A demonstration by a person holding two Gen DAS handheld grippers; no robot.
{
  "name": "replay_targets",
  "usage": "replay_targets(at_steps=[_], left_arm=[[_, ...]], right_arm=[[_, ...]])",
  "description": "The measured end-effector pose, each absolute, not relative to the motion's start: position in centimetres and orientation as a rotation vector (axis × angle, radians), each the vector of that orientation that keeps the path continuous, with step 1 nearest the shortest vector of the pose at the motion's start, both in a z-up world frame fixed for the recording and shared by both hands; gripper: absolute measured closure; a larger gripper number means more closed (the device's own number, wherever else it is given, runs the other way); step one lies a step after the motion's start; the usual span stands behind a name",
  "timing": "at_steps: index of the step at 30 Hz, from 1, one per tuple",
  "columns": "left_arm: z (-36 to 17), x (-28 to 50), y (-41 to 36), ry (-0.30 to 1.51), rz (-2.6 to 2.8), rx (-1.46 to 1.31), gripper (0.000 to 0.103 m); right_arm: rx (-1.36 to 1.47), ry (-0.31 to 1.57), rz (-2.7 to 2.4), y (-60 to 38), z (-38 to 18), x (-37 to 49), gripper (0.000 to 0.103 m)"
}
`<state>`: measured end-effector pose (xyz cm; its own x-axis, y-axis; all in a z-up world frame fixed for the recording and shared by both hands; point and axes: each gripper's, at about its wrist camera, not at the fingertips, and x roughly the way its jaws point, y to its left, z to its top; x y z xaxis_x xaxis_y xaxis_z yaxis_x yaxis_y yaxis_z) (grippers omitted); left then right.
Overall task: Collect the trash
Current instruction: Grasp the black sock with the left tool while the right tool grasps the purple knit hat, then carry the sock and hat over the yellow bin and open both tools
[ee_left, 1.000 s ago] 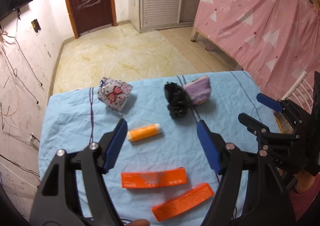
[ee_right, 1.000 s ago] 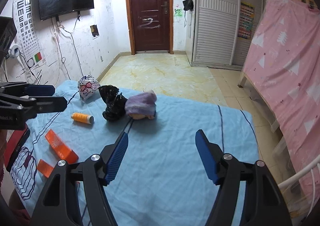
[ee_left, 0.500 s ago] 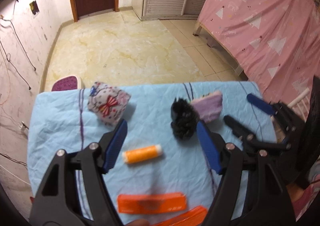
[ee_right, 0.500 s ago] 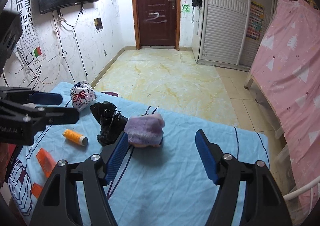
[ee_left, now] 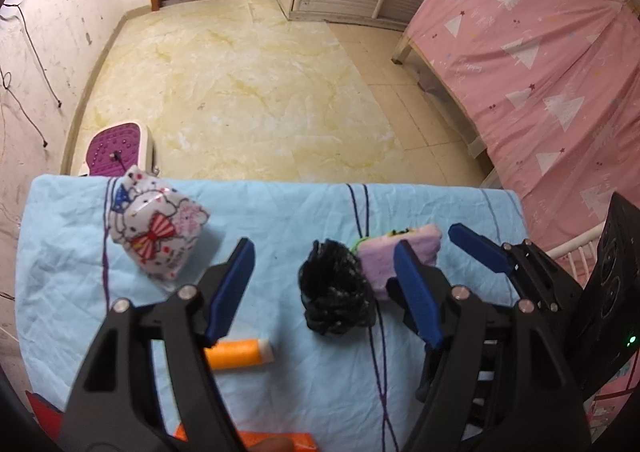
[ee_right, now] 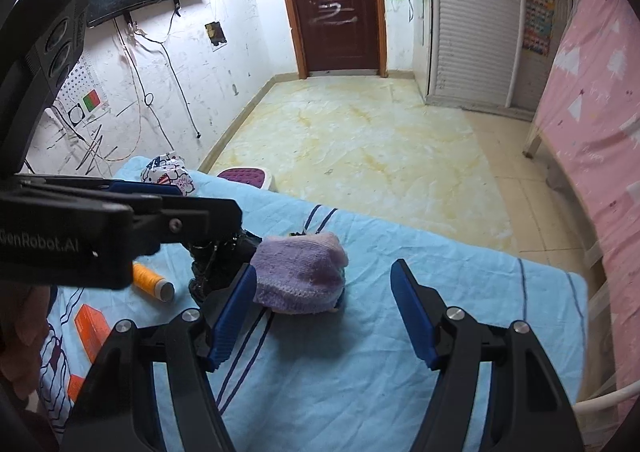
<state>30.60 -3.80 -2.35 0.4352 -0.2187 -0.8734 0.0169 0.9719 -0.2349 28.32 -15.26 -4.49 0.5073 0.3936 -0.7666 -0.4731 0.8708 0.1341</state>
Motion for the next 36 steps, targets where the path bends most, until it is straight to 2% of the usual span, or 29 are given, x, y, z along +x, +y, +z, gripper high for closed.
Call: replay_targets(at_steps=[2,6,10,12,13,16,21,36], left_arm=[[-2.7,30.8,-4.0,1.118,-0.142,-0.199,0.035],[-3.4,31.0,-4.2,1.135,-0.139,-0.207,0.044],[-4.0,31.2,-4.0,1.147,-0.145,-0.214,0.061],[-4.3,31.1,-4.2,1.153,-0.149,-0.204,0.066],[-4.6,31.0,-4.3,1.159,-0.148,-0.19,0.074],[-4.7,30.6,-4.7,1.158,-0.147,-0.173,0.081],[-4.2,29.9,-4.8,1.137,-0.15,-0.157,0.084],[-0.5,27.3,-5.3,1.052,-0.16,-0.112,0.085]], right_arm=[[-0.079,0.913,0.543,-15.2,-4.9,28.5,0.056],[-0.063,0.92,0.571,-15.1,-5.0,28.6,0.074],[-0.059,0.921,0.579,-14.9,-4.9,28.5,0.079],[-0.049,0.919,0.576,-15.0,-4.7,28.4,0.08],[-0.044,0.918,0.575,-15.1,-4.6,28.4,0.08],[-0.038,0.916,0.571,-15.0,-4.6,28.4,0.082],[-0.031,0.905,0.564,-15.1,-4.4,28.3,0.082],[0.004,0.841,0.535,-17.5,-2.0,26.1,0.082]])
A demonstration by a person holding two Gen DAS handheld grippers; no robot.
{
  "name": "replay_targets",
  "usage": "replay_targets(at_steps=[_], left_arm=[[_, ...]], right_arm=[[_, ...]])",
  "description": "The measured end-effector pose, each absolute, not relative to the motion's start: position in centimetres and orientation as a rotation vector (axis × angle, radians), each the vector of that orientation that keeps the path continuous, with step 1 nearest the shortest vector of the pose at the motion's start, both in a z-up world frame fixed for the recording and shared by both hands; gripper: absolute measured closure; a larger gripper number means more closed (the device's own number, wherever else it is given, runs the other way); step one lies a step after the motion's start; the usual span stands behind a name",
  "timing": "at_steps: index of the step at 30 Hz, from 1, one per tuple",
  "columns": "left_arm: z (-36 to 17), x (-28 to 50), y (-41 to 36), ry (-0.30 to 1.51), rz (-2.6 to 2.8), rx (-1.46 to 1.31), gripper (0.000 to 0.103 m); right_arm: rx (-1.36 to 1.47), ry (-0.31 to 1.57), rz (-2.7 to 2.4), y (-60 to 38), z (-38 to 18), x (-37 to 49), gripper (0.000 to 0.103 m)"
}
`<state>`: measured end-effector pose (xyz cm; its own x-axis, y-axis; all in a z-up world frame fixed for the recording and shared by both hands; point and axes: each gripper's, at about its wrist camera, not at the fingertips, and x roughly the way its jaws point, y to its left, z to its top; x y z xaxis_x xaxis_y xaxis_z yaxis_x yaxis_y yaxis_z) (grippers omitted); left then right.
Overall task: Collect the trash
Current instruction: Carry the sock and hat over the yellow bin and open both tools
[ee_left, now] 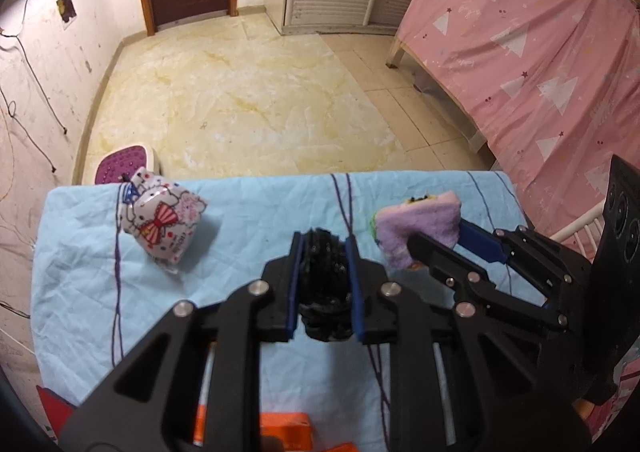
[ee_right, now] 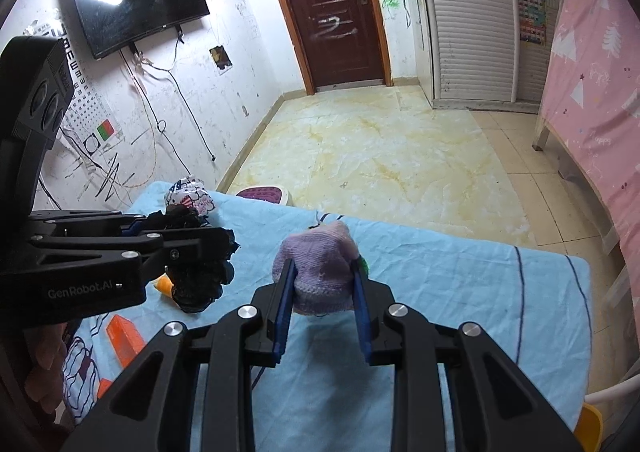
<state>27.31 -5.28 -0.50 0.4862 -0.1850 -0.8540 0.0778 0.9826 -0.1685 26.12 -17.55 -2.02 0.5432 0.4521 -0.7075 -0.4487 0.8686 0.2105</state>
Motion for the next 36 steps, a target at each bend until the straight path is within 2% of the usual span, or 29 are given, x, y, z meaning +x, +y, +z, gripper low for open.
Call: replay_targets(at_steps=[10,36], left_arm=[[0.8,25.8,-8.4,1.025,-0.214,-0.067,0.085],[2.2,22.0,-26.1,1.008,-0.475,0.105,0.085]], right_arm=[[0.036,0.802,0.473,-21.5,-0.6,23.7,0.082],[0.223,0.662,0.183,-42.5,-0.1,13.9,0.082]])
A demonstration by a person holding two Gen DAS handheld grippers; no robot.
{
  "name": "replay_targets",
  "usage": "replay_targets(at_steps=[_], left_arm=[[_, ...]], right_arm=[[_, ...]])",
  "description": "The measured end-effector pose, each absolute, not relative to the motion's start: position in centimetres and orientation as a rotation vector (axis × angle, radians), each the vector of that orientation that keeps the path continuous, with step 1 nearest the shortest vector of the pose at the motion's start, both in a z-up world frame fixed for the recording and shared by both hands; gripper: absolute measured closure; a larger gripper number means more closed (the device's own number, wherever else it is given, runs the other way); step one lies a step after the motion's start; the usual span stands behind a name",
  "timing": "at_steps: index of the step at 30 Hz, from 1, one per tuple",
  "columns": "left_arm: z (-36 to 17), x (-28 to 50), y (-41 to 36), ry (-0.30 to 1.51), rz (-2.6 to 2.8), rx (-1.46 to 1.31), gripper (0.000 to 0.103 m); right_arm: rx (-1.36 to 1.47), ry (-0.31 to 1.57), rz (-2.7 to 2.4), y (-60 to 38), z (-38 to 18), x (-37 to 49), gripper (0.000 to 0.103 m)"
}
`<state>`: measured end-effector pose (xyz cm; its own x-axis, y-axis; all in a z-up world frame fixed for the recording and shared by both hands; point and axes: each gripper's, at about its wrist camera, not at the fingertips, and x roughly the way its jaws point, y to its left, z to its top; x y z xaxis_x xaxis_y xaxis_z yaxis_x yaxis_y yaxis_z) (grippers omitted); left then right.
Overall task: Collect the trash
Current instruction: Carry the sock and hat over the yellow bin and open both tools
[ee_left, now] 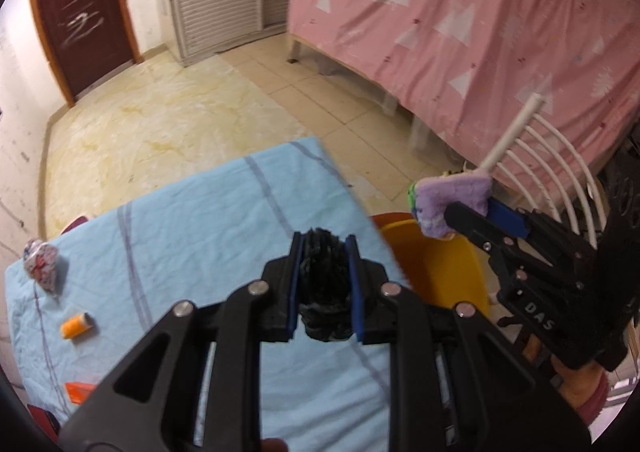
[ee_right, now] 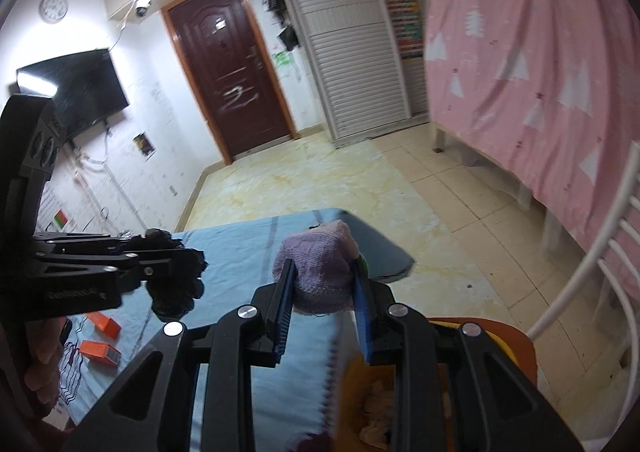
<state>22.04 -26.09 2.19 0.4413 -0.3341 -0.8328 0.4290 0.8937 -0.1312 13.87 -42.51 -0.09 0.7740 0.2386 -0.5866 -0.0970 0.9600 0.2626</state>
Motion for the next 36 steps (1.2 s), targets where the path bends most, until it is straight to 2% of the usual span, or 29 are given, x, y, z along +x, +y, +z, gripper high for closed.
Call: replay_targets(at_steps=[15,20,21,22,23,24,31,36], left_arm=[[0.4,20.2,-35.9,1.056,-0.679,0.142,0.084],[-0.3,19.9,-37.7,1.073,-0.707,0.144,0.081],[-0.4,19.9,-37.9,1.074,-0.705,0.147,0.078],[-0.5,19.9,-38.1,1.078,-0.704,0.148,0.064],[-0.5,20.1,-38.0,1.081,-0.706,0.141,0.044],[-0.5,20.2,-37.9,1.083,-0.708,0.127,0.038],[-0.3,20.2,-37.3,1.074,-0.686,0.113,0.036],[-0.2,20.6,-35.6,1.077,-0.659,0.079,0.027]], right_arm=[[0.291,0.71,0.042,-49.0,-4.9,9.8,0.082],[0.307,0.743,0.041,-49.4,-6.5,9.5,0.08],[0.31,0.746,0.04,-49.5,-6.7,9.4,0.079],[0.313,0.748,0.04,-49.4,-6.7,9.6,0.079],[0.314,0.749,0.04,-49.3,-6.8,9.7,0.078],[0.316,0.75,0.038,-49.4,-6.8,9.7,0.078],[0.333,0.75,0.034,-49.6,-7.2,9.3,0.074],[0.326,0.747,0.039,-49.6,-7.0,9.6,0.066]])
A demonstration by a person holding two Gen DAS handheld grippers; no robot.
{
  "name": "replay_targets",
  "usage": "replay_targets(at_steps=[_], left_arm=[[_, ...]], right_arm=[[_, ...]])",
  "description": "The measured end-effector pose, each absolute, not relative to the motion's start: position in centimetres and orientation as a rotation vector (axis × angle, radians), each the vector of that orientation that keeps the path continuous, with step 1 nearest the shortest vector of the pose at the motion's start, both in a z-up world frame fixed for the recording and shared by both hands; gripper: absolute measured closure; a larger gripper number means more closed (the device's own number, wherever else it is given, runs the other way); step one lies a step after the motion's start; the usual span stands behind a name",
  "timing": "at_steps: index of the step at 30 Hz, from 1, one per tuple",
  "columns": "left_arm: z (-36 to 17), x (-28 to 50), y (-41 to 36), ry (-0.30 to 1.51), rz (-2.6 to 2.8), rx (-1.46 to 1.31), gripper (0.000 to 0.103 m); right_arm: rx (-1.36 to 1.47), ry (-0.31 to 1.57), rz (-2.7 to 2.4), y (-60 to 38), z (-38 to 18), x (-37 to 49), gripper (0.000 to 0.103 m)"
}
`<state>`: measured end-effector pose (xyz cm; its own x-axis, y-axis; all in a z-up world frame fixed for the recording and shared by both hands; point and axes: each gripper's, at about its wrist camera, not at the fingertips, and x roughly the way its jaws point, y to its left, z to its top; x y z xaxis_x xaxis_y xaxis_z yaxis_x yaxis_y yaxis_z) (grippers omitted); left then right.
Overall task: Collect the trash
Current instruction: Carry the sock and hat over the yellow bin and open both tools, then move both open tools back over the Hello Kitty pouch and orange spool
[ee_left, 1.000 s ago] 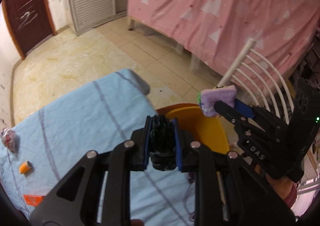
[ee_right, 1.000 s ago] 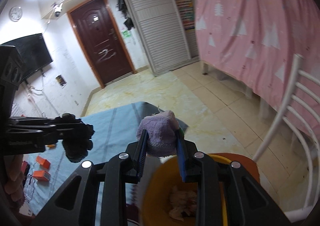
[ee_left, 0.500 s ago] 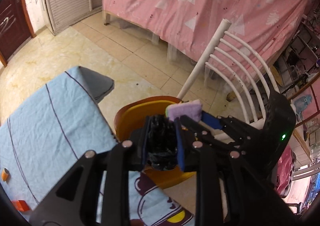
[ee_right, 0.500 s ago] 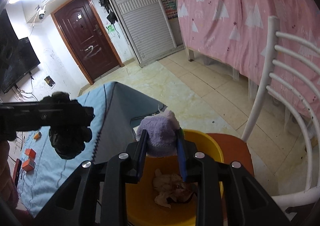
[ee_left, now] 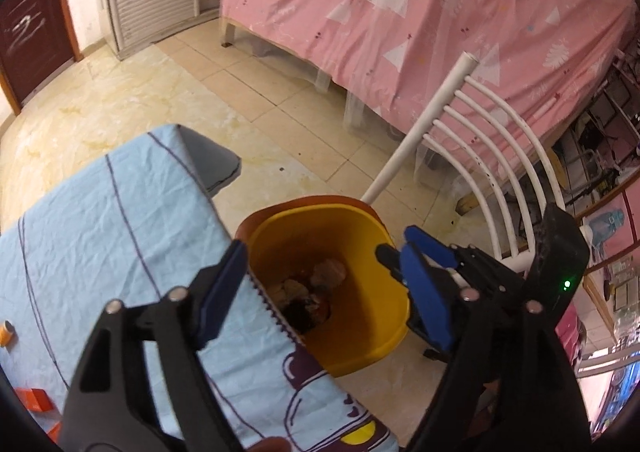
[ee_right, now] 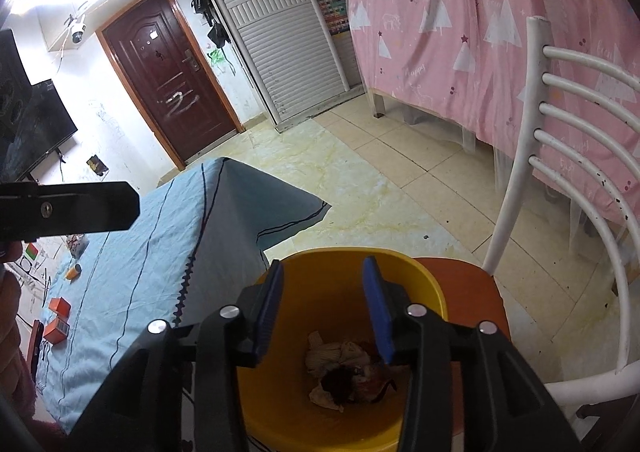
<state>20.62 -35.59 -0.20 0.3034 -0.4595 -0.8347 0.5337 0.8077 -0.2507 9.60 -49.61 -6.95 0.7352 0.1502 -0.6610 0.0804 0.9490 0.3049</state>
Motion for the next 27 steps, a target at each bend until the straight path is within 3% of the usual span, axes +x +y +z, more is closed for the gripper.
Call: replay_targets(at_steps=[6,27], left_arm=[[0.6,21.0,-32.9,1.063,-0.638,0.043,0.027],[3.1,23.2,-18.6,0.995,-0.448,-0.069,0.027]], right_arm=[[0.289,0.73,0.06,-47.7,-5.4,10.2,0.056],[0.108,0.729,0.267,-32.9,-1.8,15.2,0.05]])
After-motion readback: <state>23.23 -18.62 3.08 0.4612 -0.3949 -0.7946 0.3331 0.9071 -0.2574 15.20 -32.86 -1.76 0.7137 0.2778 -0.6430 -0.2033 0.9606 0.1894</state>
